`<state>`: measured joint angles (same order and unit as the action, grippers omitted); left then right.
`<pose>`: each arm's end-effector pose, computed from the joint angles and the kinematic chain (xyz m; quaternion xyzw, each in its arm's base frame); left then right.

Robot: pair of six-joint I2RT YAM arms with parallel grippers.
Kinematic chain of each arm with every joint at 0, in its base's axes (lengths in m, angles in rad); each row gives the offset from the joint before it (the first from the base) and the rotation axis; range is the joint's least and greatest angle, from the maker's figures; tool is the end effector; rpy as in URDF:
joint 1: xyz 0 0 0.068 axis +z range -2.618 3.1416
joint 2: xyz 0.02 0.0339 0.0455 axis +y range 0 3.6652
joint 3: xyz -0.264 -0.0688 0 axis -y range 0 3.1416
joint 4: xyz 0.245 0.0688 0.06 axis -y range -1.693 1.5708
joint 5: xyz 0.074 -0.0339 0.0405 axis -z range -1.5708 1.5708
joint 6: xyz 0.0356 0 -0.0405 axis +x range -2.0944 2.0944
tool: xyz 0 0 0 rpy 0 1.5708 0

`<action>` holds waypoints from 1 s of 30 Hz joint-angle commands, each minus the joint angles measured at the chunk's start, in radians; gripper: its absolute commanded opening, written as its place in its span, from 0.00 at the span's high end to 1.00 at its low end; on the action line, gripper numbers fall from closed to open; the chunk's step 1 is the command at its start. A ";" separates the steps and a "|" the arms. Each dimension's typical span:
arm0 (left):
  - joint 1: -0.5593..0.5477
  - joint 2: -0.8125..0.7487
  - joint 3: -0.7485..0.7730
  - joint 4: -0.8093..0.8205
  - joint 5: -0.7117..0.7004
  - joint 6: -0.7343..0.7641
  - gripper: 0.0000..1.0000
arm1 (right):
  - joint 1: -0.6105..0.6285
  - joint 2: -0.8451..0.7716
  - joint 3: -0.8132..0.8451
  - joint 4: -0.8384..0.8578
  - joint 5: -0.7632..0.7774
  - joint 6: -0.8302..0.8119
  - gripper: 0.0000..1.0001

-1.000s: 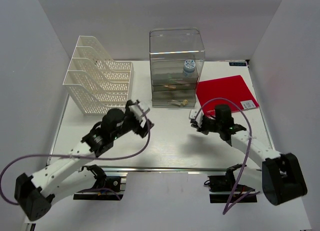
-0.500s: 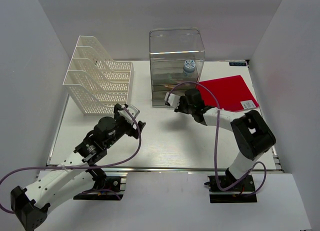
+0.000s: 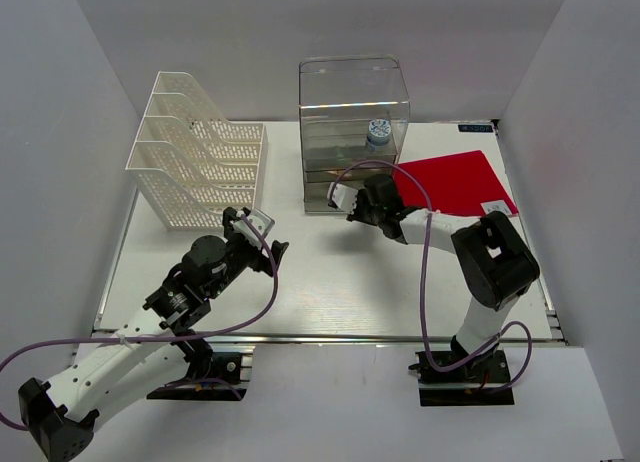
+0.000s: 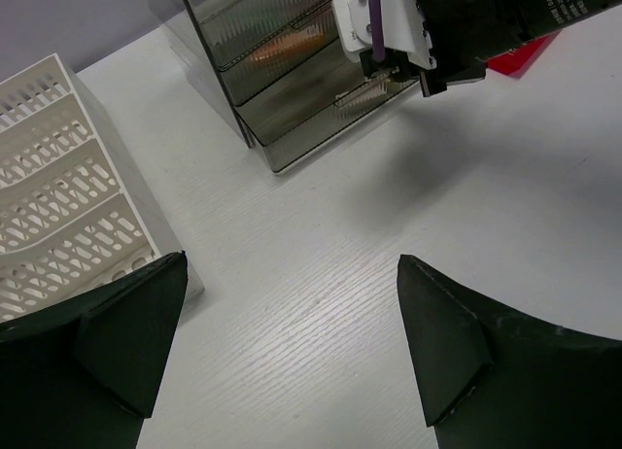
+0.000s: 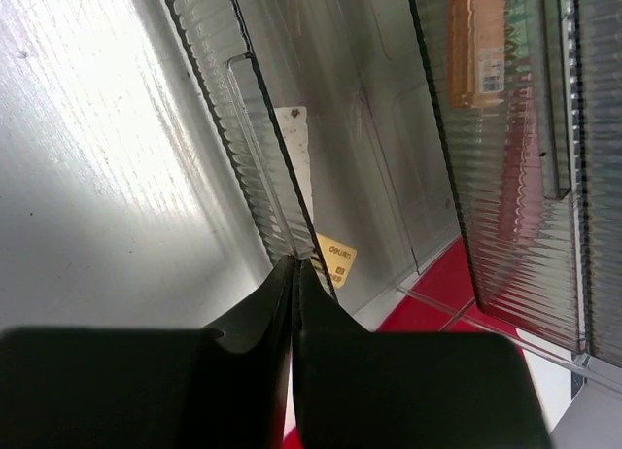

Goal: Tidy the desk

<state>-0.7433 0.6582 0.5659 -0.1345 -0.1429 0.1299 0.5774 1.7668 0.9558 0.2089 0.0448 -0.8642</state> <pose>0.1264 -0.1093 0.2876 0.2898 0.7262 -0.1342 0.6089 0.3142 0.2028 0.1741 -0.5761 0.6716 -0.0861 0.4579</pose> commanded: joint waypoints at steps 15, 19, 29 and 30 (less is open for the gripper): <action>0.002 -0.026 0.017 0.013 -0.011 -0.009 0.02 | -0.004 0.167 0.164 0.118 0.171 -0.010 1.00; 0.002 -0.029 0.015 0.015 -0.015 -0.009 0.02 | -0.002 0.204 0.179 0.170 0.211 -0.035 1.00; 0.002 -0.034 0.011 0.016 -0.023 -0.009 0.02 | 0.003 0.283 0.224 0.224 0.236 -0.071 1.00; 0.002 -0.032 0.009 0.018 -0.021 -0.007 0.02 | 0.002 0.284 0.227 0.237 0.237 -0.070 1.00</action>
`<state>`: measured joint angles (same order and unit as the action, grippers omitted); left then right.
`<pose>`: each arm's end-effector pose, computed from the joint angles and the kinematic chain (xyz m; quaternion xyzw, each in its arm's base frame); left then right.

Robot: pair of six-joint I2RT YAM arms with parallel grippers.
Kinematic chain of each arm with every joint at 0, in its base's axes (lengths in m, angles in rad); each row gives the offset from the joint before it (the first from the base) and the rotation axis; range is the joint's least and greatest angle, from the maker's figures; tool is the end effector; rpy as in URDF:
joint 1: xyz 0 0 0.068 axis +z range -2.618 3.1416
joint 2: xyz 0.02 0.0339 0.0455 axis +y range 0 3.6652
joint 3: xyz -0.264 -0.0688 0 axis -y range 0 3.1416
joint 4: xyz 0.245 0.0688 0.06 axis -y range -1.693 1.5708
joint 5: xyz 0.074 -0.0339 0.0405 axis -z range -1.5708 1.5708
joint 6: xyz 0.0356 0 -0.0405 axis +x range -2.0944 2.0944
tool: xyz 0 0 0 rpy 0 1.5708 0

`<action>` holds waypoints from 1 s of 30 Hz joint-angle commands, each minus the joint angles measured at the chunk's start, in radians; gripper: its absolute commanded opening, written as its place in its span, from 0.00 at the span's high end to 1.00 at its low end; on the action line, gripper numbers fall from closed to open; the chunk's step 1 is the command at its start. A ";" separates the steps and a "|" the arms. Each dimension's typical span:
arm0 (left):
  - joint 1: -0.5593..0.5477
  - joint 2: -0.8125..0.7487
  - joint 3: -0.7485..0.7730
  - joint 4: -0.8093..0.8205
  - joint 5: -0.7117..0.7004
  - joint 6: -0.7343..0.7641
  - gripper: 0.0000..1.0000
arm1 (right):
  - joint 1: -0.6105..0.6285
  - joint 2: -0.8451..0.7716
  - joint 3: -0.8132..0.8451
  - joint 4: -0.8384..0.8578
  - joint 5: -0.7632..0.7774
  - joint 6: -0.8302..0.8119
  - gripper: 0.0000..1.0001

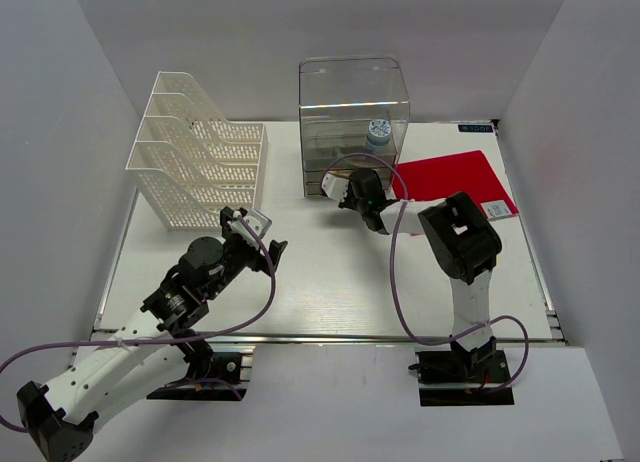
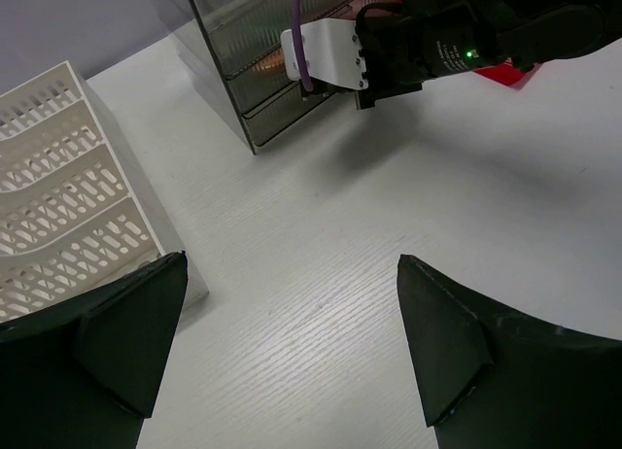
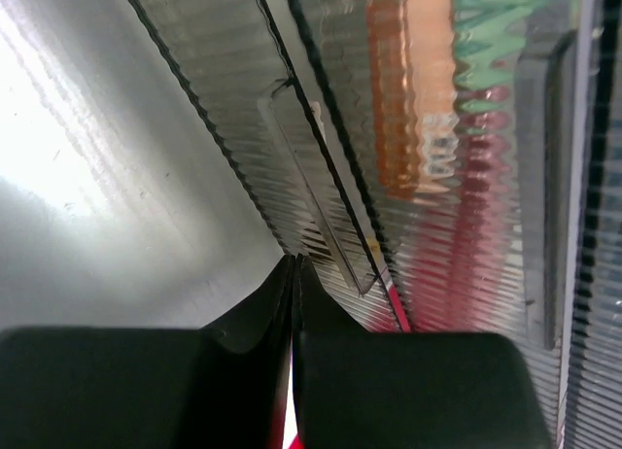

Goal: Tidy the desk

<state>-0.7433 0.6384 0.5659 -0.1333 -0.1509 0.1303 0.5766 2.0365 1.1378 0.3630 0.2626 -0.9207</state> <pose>0.1241 -0.1068 0.2906 0.2843 0.7213 -0.1340 0.6173 0.3666 0.2274 0.1397 -0.5390 0.6753 -0.1961 0.4638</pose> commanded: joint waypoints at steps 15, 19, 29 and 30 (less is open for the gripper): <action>0.002 -0.028 0.003 0.023 -0.021 -0.008 0.02 | 0.003 -0.057 -0.017 0.022 -0.090 0.009 1.00; 0.002 -0.031 0.003 0.027 -0.018 -0.012 0.02 | -0.004 -0.310 -0.111 -0.199 -0.305 0.103 0.85; 0.002 0.003 -0.004 0.029 0.027 -0.011 0.02 | -0.227 -0.676 -0.096 -0.503 -0.413 0.658 0.11; 0.002 0.009 -0.004 0.027 0.028 -0.011 0.02 | -0.313 -0.677 -0.081 -0.542 -0.416 0.733 0.11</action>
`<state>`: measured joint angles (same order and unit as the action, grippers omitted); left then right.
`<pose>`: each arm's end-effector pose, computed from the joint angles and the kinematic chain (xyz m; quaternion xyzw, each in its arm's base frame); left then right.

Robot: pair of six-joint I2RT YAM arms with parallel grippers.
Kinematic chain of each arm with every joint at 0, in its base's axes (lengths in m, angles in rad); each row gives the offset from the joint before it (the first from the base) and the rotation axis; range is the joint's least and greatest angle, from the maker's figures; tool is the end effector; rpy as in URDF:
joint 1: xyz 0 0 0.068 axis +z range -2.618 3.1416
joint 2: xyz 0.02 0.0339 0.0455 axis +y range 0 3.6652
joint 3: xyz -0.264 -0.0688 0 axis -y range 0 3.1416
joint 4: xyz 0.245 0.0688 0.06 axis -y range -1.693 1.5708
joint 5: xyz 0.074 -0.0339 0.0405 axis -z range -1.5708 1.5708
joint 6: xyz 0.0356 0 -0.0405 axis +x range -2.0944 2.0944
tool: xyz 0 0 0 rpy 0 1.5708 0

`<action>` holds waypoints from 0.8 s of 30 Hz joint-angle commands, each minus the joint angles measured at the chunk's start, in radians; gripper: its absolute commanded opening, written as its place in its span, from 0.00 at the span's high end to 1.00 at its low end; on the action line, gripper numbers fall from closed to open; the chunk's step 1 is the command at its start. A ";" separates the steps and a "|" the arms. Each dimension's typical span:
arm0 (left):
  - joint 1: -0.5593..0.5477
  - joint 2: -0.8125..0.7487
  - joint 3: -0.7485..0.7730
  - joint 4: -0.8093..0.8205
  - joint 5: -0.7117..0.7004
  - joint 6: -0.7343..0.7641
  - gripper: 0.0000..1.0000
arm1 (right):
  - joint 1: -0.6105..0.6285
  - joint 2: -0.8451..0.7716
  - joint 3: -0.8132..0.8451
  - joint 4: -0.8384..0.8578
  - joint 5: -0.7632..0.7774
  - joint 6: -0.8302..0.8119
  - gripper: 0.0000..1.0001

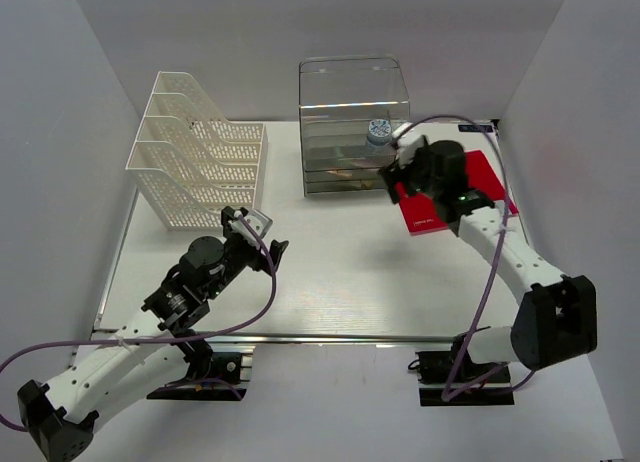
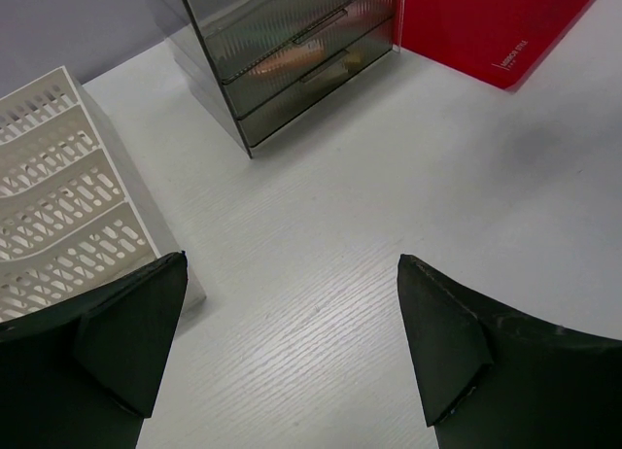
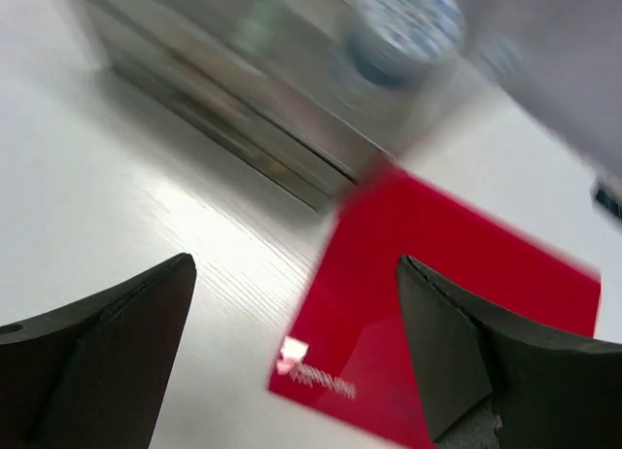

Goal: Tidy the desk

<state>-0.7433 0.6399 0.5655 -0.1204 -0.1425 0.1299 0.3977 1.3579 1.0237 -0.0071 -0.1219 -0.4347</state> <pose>0.1243 -0.1074 0.2916 0.2849 0.7174 -0.1388 0.6204 0.2918 0.1273 0.3113 -0.3618 0.7316 0.0391 0.5765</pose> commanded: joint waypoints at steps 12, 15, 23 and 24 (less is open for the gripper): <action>0.002 0.038 -0.003 0.010 0.060 -0.007 0.02 | -0.583 -0.019 -0.036 -0.433 -0.387 0.521 0.29; 0.002 0.040 0.004 0.008 0.075 -0.004 0.02 | -0.631 -0.025 -0.057 -0.438 -0.389 0.544 0.27; 0.002 0.020 0.005 0.010 0.112 -0.007 0.02 | -0.697 0.000 -0.070 -0.458 -0.374 0.639 0.26; 0.002 0.020 0.005 0.010 0.115 -0.007 0.02 | -0.701 0.001 -0.080 -0.452 -0.371 0.648 0.26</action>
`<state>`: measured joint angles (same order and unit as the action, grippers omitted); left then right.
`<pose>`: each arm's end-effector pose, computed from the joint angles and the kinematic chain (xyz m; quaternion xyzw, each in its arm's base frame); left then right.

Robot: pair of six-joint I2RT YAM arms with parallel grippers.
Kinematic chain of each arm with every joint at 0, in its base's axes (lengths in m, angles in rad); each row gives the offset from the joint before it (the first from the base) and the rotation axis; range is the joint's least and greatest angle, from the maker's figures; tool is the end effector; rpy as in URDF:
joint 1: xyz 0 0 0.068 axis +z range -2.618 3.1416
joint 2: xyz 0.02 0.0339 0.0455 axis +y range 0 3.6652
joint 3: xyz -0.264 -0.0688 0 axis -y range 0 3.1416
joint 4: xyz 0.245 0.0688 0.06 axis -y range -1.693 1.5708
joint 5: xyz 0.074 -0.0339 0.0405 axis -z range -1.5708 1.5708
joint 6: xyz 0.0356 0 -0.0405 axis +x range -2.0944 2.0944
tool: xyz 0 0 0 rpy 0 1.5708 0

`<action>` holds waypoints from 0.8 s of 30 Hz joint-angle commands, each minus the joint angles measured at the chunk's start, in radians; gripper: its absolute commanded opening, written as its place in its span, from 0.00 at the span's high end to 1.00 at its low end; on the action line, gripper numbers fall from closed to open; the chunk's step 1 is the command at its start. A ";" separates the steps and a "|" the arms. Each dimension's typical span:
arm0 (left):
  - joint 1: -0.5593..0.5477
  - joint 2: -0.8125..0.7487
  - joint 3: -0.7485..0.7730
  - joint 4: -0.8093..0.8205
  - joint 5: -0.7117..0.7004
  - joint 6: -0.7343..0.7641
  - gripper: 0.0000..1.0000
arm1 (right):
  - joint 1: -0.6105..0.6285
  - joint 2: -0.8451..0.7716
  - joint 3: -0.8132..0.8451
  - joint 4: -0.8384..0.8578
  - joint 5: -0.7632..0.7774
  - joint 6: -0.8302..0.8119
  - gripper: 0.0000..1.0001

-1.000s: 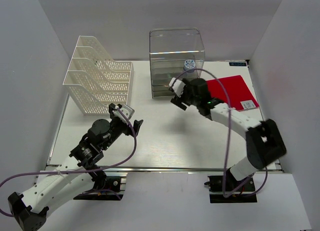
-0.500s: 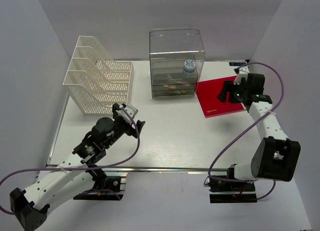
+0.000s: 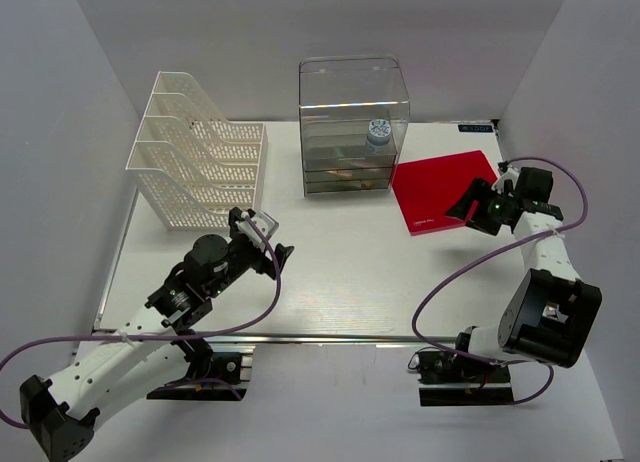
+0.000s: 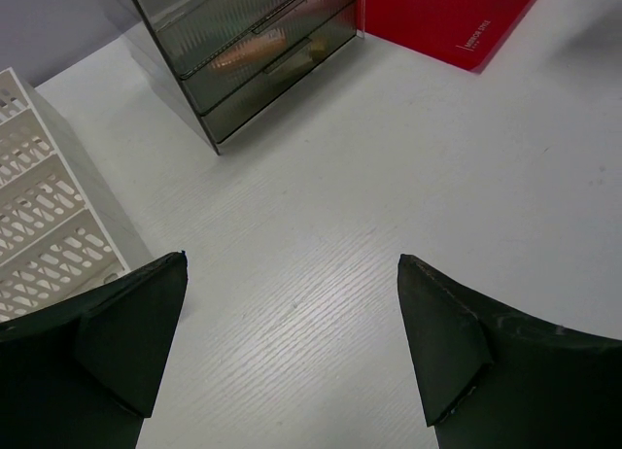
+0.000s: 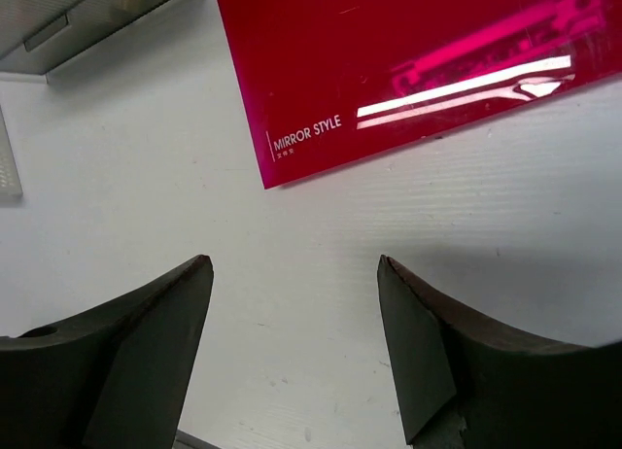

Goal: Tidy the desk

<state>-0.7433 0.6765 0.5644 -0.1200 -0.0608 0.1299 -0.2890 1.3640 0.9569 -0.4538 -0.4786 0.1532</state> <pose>0.1273 -0.1141 0.2858 0.3144 0.7183 -0.1645 0.5984 0.2763 -0.0650 0.2499 0.1194 0.9068 0.1988 0.3519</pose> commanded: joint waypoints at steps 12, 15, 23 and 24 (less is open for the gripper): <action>0.002 -0.006 -0.001 0.031 0.059 -0.012 0.02 | -0.061 0.035 -0.081 0.082 0.035 0.146 0.26; 0.002 0.008 0.000 0.026 0.096 -0.009 0.02 | -0.067 0.076 -0.070 0.098 0.043 0.164 0.26; 0.002 0.017 0.006 0.026 0.110 -0.007 0.02 | -0.065 0.156 -0.086 0.201 0.064 0.230 0.30; 0.002 0.017 0.008 0.026 0.114 -0.007 0.02 | -0.065 0.156 -0.087 0.222 0.075 0.238 0.31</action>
<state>-0.7433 0.6941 0.5644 -0.1062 0.0254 0.1295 -0.3523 1.5162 0.8726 -0.3145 -0.4328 0.3450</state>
